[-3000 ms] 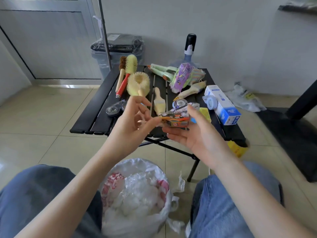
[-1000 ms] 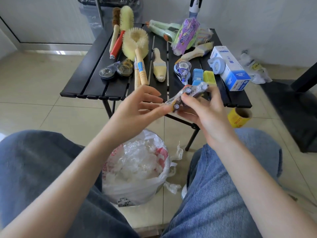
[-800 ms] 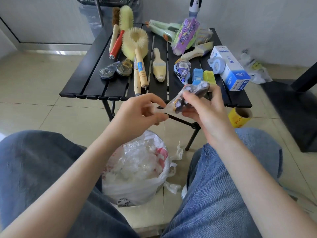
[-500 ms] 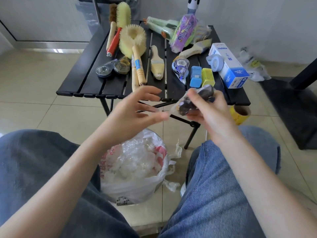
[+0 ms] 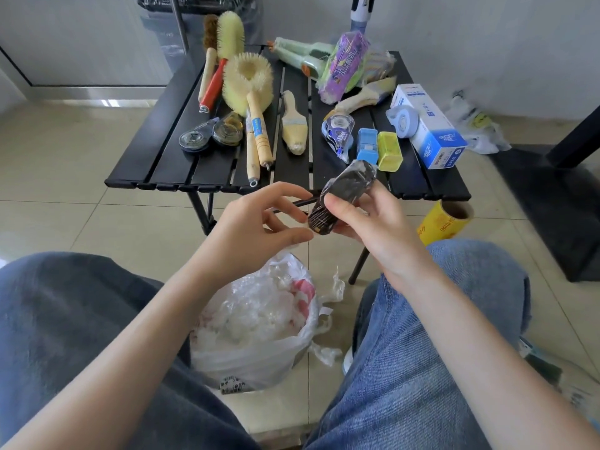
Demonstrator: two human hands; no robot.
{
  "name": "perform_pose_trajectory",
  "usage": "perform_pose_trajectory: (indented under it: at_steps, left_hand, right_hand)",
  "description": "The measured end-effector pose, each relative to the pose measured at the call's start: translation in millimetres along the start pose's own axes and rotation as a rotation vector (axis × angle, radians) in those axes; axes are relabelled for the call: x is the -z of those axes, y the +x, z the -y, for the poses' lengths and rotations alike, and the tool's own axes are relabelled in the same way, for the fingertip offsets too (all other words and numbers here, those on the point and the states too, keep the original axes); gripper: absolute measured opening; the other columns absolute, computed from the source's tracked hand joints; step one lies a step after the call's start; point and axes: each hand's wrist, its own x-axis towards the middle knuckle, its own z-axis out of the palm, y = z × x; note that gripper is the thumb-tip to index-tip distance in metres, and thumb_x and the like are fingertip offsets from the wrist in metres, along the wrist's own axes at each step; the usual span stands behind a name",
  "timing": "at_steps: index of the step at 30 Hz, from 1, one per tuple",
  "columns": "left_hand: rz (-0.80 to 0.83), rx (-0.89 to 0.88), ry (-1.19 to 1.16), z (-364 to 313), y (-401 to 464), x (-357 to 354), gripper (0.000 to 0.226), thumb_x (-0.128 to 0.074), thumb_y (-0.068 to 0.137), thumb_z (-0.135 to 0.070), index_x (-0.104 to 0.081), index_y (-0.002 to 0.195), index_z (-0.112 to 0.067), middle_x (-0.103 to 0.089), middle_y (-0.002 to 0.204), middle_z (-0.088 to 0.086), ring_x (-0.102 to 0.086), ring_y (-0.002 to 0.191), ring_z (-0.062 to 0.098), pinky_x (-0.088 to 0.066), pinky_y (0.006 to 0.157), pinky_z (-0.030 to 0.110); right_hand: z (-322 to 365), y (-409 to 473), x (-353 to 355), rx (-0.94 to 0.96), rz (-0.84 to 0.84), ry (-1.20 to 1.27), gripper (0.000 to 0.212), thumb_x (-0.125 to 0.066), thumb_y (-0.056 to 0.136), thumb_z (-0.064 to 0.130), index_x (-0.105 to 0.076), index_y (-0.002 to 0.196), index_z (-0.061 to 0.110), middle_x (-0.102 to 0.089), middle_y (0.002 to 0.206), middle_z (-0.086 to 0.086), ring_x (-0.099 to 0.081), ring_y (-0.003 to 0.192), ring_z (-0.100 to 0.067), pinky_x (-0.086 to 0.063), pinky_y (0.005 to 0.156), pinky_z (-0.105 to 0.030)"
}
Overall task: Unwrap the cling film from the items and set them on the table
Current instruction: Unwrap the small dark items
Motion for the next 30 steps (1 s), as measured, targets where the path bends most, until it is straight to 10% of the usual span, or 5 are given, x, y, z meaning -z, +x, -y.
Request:
perform_pose_trajectory:
  at_steps: [10, 22, 30]
  left_hand:
    - [-0.117, -0.142, -0.013, -12, 3, 2, 0.026, -0.064, 0.088, -0.029, -0.065, 0.114, -0.028, -0.065, 0.104, -0.014, -0.06, 0.082, -0.002, -0.05, 0.079, 0.014]
    - [-0.12, -0.134, -0.325, -9, 10, 9, 0.008, -0.06, 0.09, -0.002, -0.061, 0.096, -0.007, -0.067, 0.103, 0.015, -0.07, 0.089, 0.018, -0.056, 0.082, 0.027]
    - [0.059, -0.059, -0.309, 1, -3, 18, 0.021, -0.058, 0.089, 0.003, -0.061, 0.105, -0.009, -0.068, 0.116, 0.001, -0.065, 0.106, 0.017, -0.051, 0.095, 0.034]
  right_hand:
    - [8, -3, 2, 0.114, 0.086, -0.097, 0.029, -0.071, 0.085, 0.013, -0.059, 0.11, 0.021, -0.06, 0.105, -0.019, -0.069, 0.077, -0.024, -0.059, 0.065, -0.033]
    - [3, -5, 5, 0.049, 0.225, -0.155, 0.034, -0.071, 0.077, 0.049, -0.061, 0.107, 0.039, -0.07, 0.087, 0.012, -0.063, 0.091, -0.006, -0.045, 0.087, -0.024]
    - [4, -6, 8, 0.186, 0.154, -0.162, 0.034, -0.075, 0.08, 0.011, -0.063, 0.107, 0.028, -0.065, 0.083, 0.027, -0.06, 0.086, 0.005, -0.043, 0.077, -0.012]
